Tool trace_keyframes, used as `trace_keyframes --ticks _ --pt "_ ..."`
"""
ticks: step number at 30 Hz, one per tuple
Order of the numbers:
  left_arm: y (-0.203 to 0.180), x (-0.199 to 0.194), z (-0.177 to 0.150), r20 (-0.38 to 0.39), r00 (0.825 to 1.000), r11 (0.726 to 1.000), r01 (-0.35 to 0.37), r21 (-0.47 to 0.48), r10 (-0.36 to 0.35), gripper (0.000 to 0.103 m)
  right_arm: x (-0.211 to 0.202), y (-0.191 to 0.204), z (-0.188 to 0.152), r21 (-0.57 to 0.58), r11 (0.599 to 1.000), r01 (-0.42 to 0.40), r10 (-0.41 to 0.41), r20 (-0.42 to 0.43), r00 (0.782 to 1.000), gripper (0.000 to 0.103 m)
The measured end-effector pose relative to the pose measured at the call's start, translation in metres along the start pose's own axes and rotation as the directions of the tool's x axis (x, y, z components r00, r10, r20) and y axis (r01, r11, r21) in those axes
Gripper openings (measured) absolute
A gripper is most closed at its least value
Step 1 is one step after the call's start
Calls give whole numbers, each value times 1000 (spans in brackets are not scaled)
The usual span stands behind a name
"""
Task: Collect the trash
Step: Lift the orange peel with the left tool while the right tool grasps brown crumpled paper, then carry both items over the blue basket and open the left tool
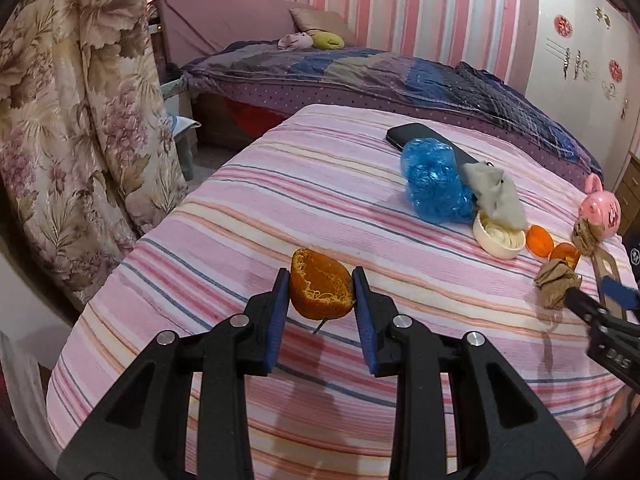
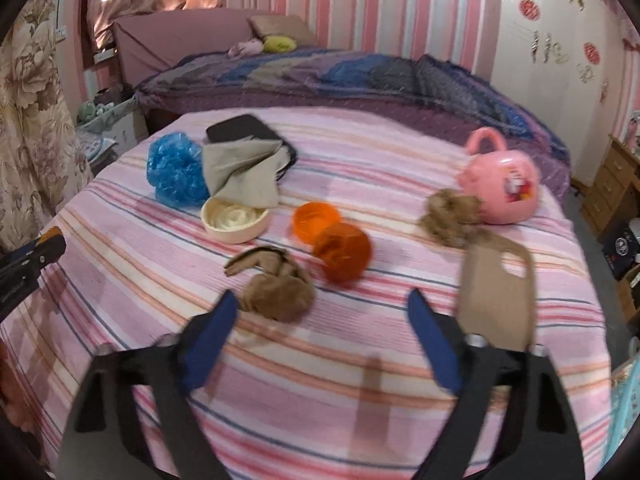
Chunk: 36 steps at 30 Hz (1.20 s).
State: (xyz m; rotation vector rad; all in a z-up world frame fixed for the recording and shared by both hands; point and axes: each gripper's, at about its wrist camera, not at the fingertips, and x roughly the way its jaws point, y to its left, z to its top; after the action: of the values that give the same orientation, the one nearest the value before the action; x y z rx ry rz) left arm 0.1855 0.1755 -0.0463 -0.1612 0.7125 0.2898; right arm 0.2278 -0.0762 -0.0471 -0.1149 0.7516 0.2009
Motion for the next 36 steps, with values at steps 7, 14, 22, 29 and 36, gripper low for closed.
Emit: trace_keyframes --ticks 7,14,22,29,36 --pt "2 -2 3 8 1000 1000 1 -12 -1 30 17 17 4 -47 998 -46 45 -26 999 56" --pt "0 -5 2 2 1000 999 23 -26 -23 30 15 30 1 -86 995 -45 44 -16 999 48" --pt "1 -7 3 1 1000 999 19 -29 -19 30 16 31 4 -74 995 -63 62 -16 998 46" --pt "-7 -14 1 14 1000 1000 22 0 -22 30 -13 16 -9 -100 994 -37 42 52 998 45" --pt "-22 -26 -10 16 997 997 72 17 -73 30 -59 -26 -36 -76 997 9 -1 102 995 45"
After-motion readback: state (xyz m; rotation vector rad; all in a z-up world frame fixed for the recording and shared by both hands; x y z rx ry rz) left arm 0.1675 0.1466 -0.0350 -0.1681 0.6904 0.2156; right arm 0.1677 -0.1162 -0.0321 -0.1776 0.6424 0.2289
